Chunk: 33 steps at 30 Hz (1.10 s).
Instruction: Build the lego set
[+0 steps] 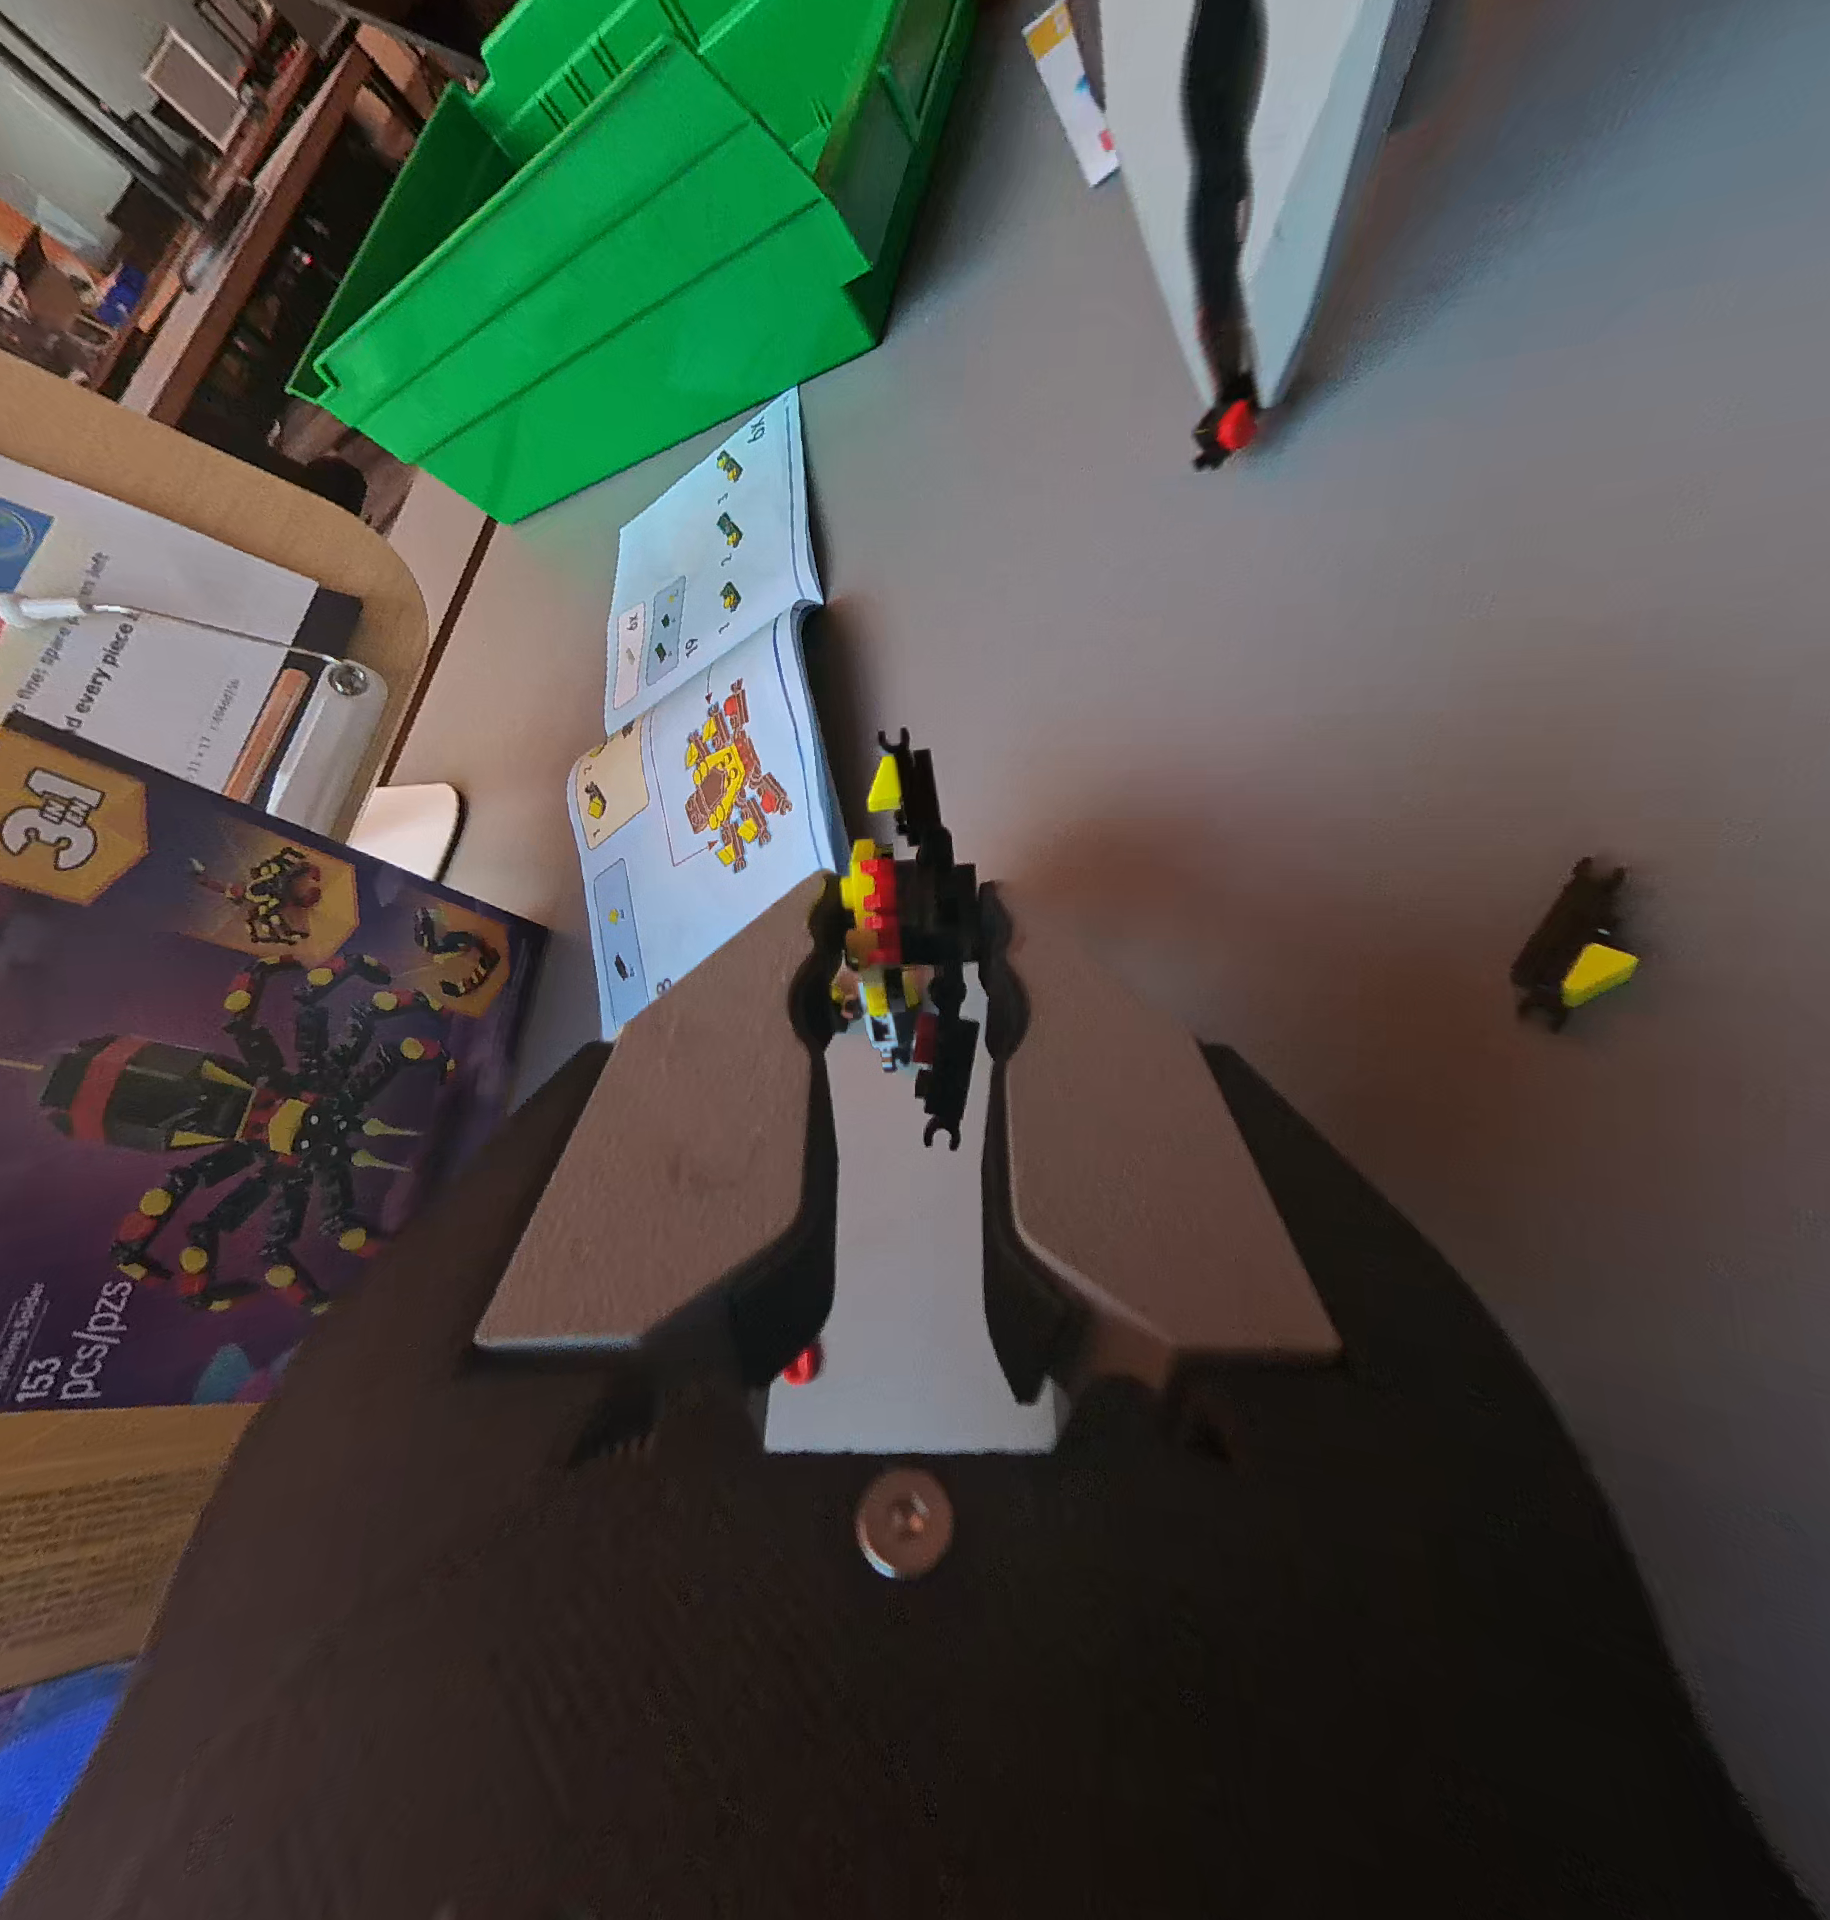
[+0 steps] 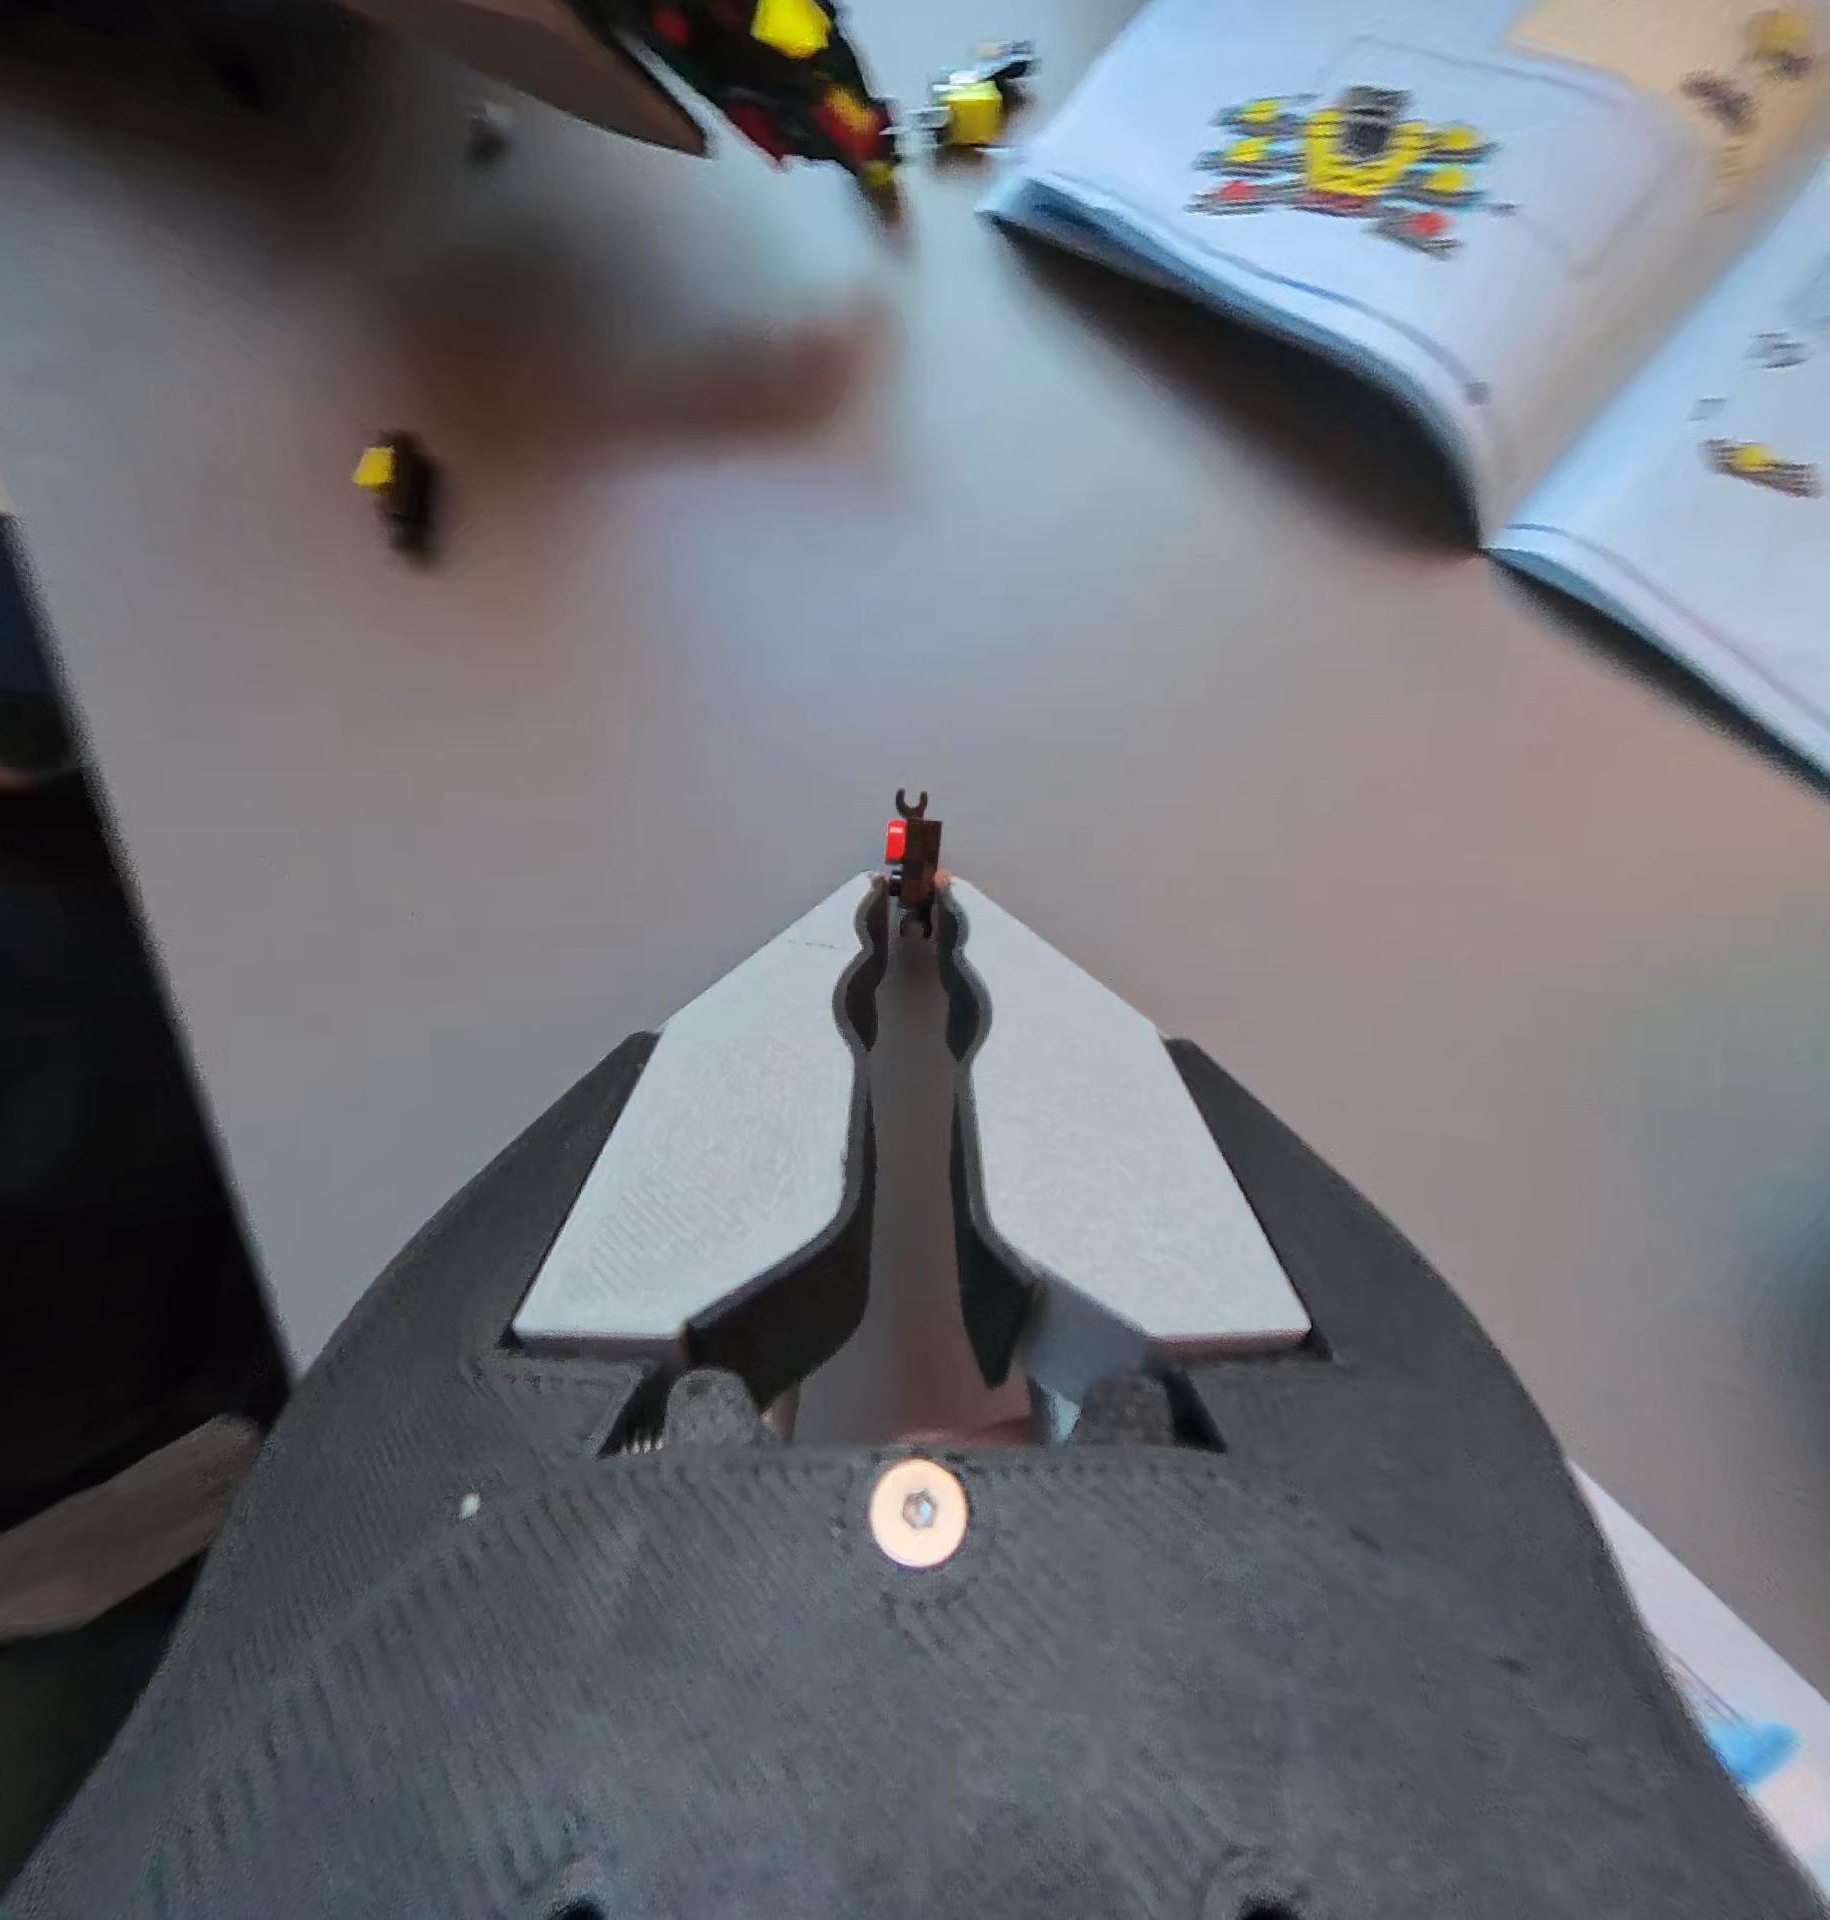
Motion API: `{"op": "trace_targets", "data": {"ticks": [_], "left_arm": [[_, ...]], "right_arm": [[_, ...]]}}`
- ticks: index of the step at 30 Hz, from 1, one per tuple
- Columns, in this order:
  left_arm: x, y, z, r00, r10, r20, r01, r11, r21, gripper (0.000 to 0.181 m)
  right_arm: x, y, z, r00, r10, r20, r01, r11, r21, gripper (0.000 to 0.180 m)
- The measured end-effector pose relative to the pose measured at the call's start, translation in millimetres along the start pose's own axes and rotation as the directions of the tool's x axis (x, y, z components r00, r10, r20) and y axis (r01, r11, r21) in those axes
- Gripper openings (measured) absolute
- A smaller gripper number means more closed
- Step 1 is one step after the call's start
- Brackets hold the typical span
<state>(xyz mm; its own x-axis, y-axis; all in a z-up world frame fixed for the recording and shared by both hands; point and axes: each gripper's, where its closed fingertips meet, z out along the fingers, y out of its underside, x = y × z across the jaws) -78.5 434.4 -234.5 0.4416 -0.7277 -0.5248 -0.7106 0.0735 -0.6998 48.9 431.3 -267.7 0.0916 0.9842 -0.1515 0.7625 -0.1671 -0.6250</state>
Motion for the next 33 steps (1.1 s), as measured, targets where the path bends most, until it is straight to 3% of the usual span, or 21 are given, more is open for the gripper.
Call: {"op": "trace_targets", "data": {"ticks": [1, 5, 10, 14, 20, 26, 33], "left_arm": [[1, -1, 0, 1.000, 0.022, 0.000, -0.022, 1.000, 0.007, 0.023], [8, -3, 3, 0.984, 0.178, 0.025, -0.179, 0.984, 0.012, 0.023], [16, -7, 3, 0.961, 0.274, 0.033, -0.275, 0.961, 0.012, 0.023], [17, -5, 3, 0.960, 0.278, 0.027, -0.278, 0.961, 0.005, 0.023], [15, -2, 4, 0.963, 0.266, 0.032, -0.266, 0.964, -0.015, 0.023], [11, -2, 3, 0.964, 0.262, 0.051, -0.261, 0.965, -0.023, 0.023], [12, -3, 3, 0.961, 0.269, 0.060, -0.268, 0.963, -0.030, 0.023]], "right_arm": [[-11, 0, -1, 0.998, 0.003, 0.064, -0.002, 1.000, -0.008, 0.005], [-45, 3, -2, 0.950, 0.094, 0.298, -0.072, 0.994, -0.086, 0.006], [-27, 3, 2, 0.963, 0.141, 0.229, -0.111, 0.984, -0.136, 0.016], [-1, -5, -10, 0.992, 0.120, 0.044, -0.116, 0.990, -0.079, 0.016], [-15, 8, -23, 0.946, 0.317, -0.071, -0.319, 0.947, -0.035, 0.018], [-49, 18, 0, 0.907, 0.408, -0.110, -0.413, 0.910, -0.035, 0.028], [-32, 1, 10, 0.917, 0.385, -0.104, -0.386, 0.922, 0.014, 0.026]]}}
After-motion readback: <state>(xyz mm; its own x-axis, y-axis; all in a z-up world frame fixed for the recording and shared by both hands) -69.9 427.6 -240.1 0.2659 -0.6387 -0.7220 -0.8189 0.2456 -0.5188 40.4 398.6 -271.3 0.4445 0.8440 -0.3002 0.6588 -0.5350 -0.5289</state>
